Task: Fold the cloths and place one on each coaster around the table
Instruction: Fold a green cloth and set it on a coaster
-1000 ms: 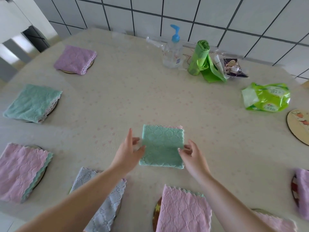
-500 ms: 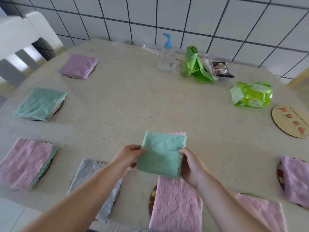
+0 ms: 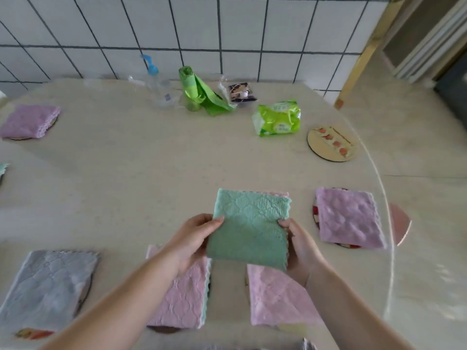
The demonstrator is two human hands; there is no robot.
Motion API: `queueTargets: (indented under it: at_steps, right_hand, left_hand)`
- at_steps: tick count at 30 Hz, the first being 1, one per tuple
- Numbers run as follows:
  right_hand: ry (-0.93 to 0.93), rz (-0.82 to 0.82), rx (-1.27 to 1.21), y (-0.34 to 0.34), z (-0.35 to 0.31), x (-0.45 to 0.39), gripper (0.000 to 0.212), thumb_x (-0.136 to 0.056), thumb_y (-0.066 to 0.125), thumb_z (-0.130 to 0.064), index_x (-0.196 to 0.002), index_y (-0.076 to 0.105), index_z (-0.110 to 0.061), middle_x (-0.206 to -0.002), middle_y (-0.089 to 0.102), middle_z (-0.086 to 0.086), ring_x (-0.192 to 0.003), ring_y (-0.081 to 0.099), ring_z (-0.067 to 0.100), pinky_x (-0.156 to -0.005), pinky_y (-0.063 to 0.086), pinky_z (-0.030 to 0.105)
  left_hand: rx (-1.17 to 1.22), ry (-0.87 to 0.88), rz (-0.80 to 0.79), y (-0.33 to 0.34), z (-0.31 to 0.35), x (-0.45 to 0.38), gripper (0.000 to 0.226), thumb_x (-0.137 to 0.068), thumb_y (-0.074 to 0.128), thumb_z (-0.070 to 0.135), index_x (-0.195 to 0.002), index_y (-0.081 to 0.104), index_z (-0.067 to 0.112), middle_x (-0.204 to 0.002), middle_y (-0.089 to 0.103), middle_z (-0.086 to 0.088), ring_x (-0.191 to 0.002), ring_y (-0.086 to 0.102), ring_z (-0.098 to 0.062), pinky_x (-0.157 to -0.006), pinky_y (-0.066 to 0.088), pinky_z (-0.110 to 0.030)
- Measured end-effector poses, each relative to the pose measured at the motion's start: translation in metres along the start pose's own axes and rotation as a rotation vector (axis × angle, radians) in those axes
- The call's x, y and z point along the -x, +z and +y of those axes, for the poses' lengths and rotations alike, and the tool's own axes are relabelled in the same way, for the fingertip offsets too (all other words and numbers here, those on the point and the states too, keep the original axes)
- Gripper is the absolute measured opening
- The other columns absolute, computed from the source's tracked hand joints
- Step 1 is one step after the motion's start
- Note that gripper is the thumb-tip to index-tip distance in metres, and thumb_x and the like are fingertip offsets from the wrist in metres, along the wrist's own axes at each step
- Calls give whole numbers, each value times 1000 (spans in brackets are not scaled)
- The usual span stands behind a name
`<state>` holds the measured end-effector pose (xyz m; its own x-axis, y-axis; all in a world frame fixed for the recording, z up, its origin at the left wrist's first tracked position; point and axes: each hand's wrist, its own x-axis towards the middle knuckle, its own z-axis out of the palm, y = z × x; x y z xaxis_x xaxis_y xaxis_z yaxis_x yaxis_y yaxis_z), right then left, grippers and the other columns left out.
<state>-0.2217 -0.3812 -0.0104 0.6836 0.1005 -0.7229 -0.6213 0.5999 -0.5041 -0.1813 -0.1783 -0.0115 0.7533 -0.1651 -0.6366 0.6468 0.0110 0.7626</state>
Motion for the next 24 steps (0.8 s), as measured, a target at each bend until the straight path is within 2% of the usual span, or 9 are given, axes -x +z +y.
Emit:
queueTargets:
  at_steps: [5,7,10,13,15,17,19,21,24]
  right_hand:
    - [-33,8,22,-83,-58,20,27,-92,44,-24,-105,63,-9,-92,72,12,-79,70,27,-73,54,41]
    - [-50,23,33,-112,-78,23,26,-93,46,-23,-107,62,-9,-95,73,11,-83,70,27,-72,54,39]
    - [-50,32,68,-146,-96,23,32,-93,46,-24,-114,61,-6,-107,70,14,-96,67,28,-83,52,41]
    - [-67,33,97,-171,-108,15,40,-92,47,-22,-127,48,0,-119,62,19,-107,62,31,-95,45,49]
    - [-101,5,127,-182,-119,10,35,-93,46,-18,-127,51,-9,-119,64,14,-109,61,31,-98,42,54]
    - [-163,-8,244,-187,-131,4,36,-93,46,-12,-124,54,-25,-118,65,5,-107,63,27,-92,47,56]
    - [-257,20,425,-190,-146,-5,53,-91,46,-5,-133,40,-36,-123,61,-1,-106,63,20,-93,49,49]
    - [-372,78,631,-192,-162,-14,71,-90,46,-1,-136,23,-49,-118,60,-1,-103,61,18,-95,48,44]
    - [-564,127,937,-197,-192,-37,63,-91,48,-7,-136,32,-47,-124,56,3,-102,60,20,-94,49,44]
  left_hand:
    - [-64,94,91,108,-4,-12,15,-86,63,26,-83,60,11,-78,63,-6,-72,58,-17,-64,45,-28]
    - [-94,136,120,140,-7,-17,14,-85,65,24,-85,58,11,-82,61,-6,-75,57,-18,-66,45,-31]
    - [-126,171,182,180,-15,-20,16,-84,65,19,-91,52,12,-90,61,-4,-80,57,-16,-68,45,-30]
    - [-129,189,192,207,-17,-24,19,-88,59,13,-99,43,9,-93,58,-1,-83,57,-16,-63,46,-27]
    - [-175,202,179,218,-17,-33,14,-90,56,12,-96,44,12,-93,60,-1,-84,58,-18,-65,46,-32]
    - [-244,226,170,225,-16,-46,11,-91,54,9,-89,48,18,-89,60,0,-80,56,-16,-67,45,-32]
    - [-270,256,142,233,-12,-61,22,-90,50,1,-85,54,22,-84,59,1,-74,53,-12,-60,42,-22]
    - [-260,243,107,244,-4,-78,32,-90,46,-3,-89,60,25,-92,61,3,-74,57,-8,-58,44,-17]
    - [-201,203,53,262,14,-108,38,-91,45,-4,-98,61,31,-111,61,6,-84,63,-8,-70,51,-24]
